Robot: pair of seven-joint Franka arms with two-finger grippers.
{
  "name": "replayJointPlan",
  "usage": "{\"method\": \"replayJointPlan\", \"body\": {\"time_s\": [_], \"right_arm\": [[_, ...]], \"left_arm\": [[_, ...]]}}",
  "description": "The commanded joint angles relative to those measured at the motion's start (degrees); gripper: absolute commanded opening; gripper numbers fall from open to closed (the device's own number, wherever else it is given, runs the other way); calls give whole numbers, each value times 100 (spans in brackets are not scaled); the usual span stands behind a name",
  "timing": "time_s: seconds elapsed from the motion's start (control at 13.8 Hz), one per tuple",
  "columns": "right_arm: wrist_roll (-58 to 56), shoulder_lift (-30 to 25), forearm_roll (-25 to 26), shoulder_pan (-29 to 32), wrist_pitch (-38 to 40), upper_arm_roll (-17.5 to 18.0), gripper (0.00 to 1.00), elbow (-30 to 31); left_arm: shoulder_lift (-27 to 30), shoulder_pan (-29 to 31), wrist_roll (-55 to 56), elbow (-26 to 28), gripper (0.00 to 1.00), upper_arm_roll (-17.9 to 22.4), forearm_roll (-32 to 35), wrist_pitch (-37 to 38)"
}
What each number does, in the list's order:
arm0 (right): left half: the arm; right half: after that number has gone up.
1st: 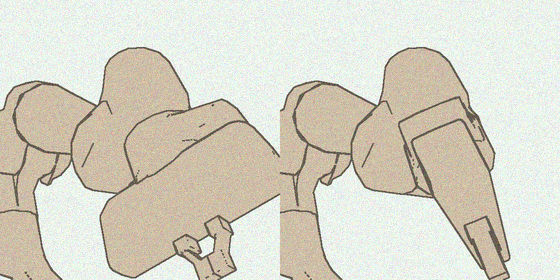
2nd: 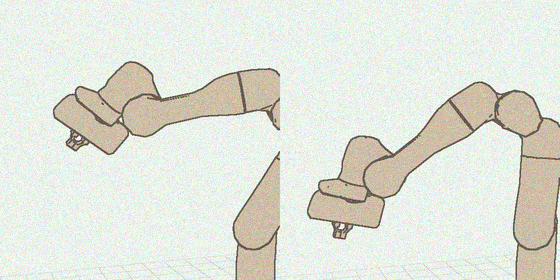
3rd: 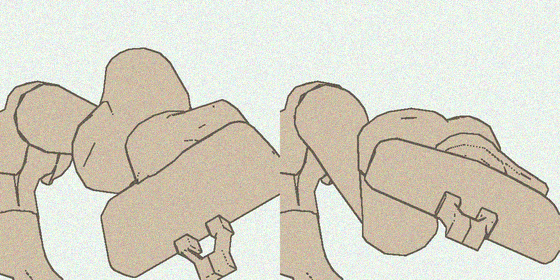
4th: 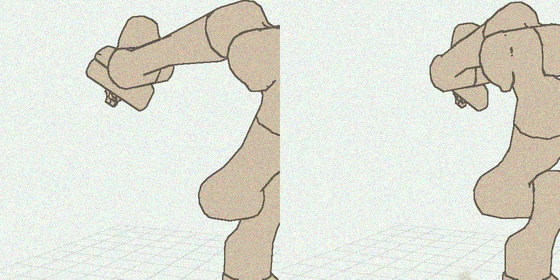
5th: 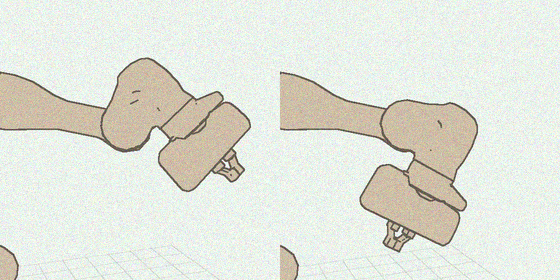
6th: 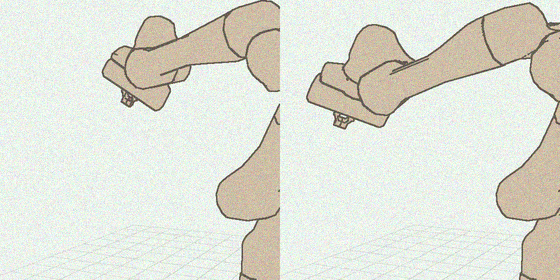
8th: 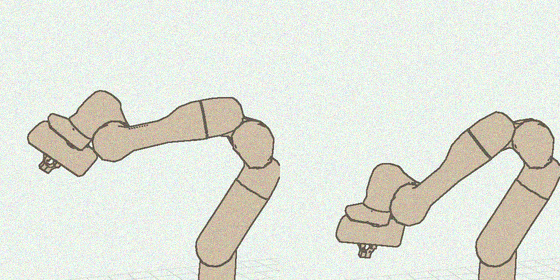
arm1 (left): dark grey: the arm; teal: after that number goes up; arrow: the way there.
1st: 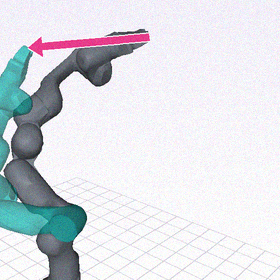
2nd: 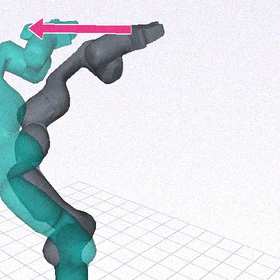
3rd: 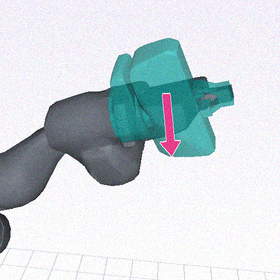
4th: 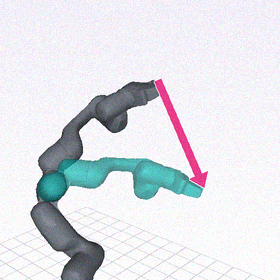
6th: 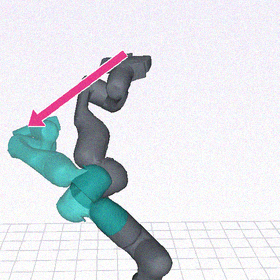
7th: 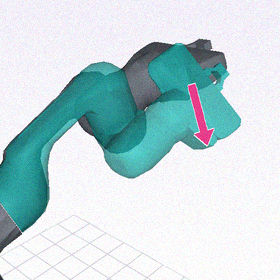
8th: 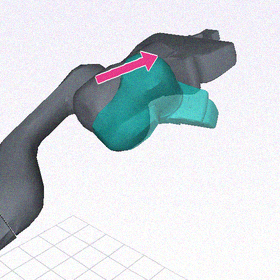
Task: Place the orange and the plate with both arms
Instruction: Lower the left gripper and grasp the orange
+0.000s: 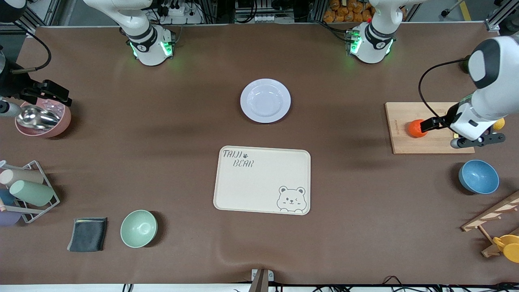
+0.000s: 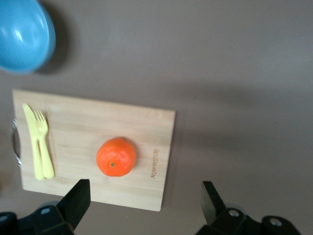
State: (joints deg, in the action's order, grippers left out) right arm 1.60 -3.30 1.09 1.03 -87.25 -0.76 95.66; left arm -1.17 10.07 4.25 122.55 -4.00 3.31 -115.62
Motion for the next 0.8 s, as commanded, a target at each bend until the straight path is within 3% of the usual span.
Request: {"method": "replayJointPlan", "body": {"time_s": [0.0,0.22,0.72], "right_arm": [[43,23,-47,-6,15,-12,100,-12],[43,23,-47,-6,15,-12,100,5],[43,14,-47,3,15,-12,100,67]], "left_arm": [[144,599,-91,1040,100,-40,257,-1020],[-50,794,-91,1473,100,-49,337,-1542],[-603,839,-91,1474,100,-49,337,-1858]]}}
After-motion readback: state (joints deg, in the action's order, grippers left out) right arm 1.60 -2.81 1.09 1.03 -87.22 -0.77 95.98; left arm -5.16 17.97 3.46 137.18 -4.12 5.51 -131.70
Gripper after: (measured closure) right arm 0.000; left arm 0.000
